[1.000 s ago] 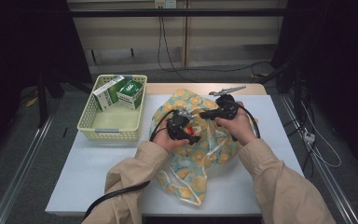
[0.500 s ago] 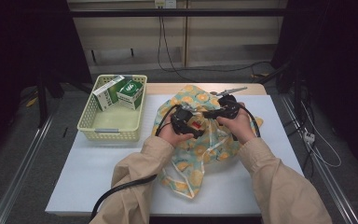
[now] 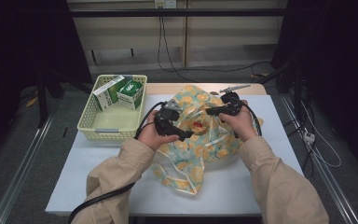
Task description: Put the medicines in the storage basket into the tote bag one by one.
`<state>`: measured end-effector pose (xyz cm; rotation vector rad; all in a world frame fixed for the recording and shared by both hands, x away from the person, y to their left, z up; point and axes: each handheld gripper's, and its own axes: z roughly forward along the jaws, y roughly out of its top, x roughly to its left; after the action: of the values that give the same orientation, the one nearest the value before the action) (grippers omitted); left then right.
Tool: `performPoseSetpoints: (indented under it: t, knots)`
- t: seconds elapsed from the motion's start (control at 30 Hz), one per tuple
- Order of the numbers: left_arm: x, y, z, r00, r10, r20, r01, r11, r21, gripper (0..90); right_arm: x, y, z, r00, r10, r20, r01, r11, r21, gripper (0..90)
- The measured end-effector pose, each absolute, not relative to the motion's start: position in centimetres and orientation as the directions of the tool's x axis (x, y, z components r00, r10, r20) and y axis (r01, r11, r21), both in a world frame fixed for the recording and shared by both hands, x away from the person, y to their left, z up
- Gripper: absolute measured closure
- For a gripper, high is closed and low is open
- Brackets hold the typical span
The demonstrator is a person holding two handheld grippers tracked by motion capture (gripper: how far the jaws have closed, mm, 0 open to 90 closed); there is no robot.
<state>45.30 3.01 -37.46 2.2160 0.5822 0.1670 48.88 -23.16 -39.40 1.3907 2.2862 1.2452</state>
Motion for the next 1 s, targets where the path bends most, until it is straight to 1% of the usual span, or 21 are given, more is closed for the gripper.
performPoseSetpoints:
  t: [0.07,0.2,0.27,0.43,0.47,0.53,0.77,0.8,1.0]
  knots:
    - [45.2,3.6,-36.8,0.882,0.468,-0.057,0.346,-0.56,0.753,11.7,48.8,-23.1,-39.3,-0.544,0.802,0.248,0.642,0.206,0.739,89.6]
    - [45.3,4.9,-36.0,0.877,0.478,-0.058,0.348,-0.546,0.762,11.6,48.5,-23.1,-38.6,-0.553,0.798,0.238,0.631,0.215,0.745,89.6]
    - [45.6,5.5,-35.8,0.87,0.488,-0.068,0.36,-0.536,0.763,11.6,48.4,-23.0,-37.9,-0.559,0.797,0.23,0.623,0.221,0.75,89.6]
    - [46.5,7.4,-35.3,0.847,0.525,-0.082,0.392,-0.514,0.763,11.2,48.1,-22.8,-37.6,-0.568,0.79,0.233,0.619,0.223,0.753,89.6]
    - [46.6,7.7,-35.2,0.838,0.542,-0.066,0.396,-0.52,0.757,11.2,48.0,-22.8,-37.5,-0.571,0.788,0.232,0.618,0.225,0.754,89.5]
    - [47.0,8.5,-35.2,0.833,0.545,-0.089,0.41,-0.502,0.762,11.2,47.9,-22.7,-37.4,-0.576,0.784,0.231,0.614,0.228,0.756,89.6]
    - [48.3,11.0,-34.6,0.804,0.588,-0.084,0.435,-0.488,0.757,10.5,47.7,-22.8,-37.0,-0.58,0.781,0.232,0.609,0.227,0.76,89.6]
    - [48.4,11.3,-34.5,0.792,0.606,-0.07,0.441,-0.489,0.753,10.5,47.7,-22.8,-37.0,-0.579,0.782,0.231,0.609,0.227,0.76,89.5]
    - [49.2,13.2,-34.3,0.772,0.631,-0.079,0.457,-0.464,0.759,9.9,47.6,-23.1,-36.8,-0.578,0.782,0.232,0.607,0.221,0.763,89.6]
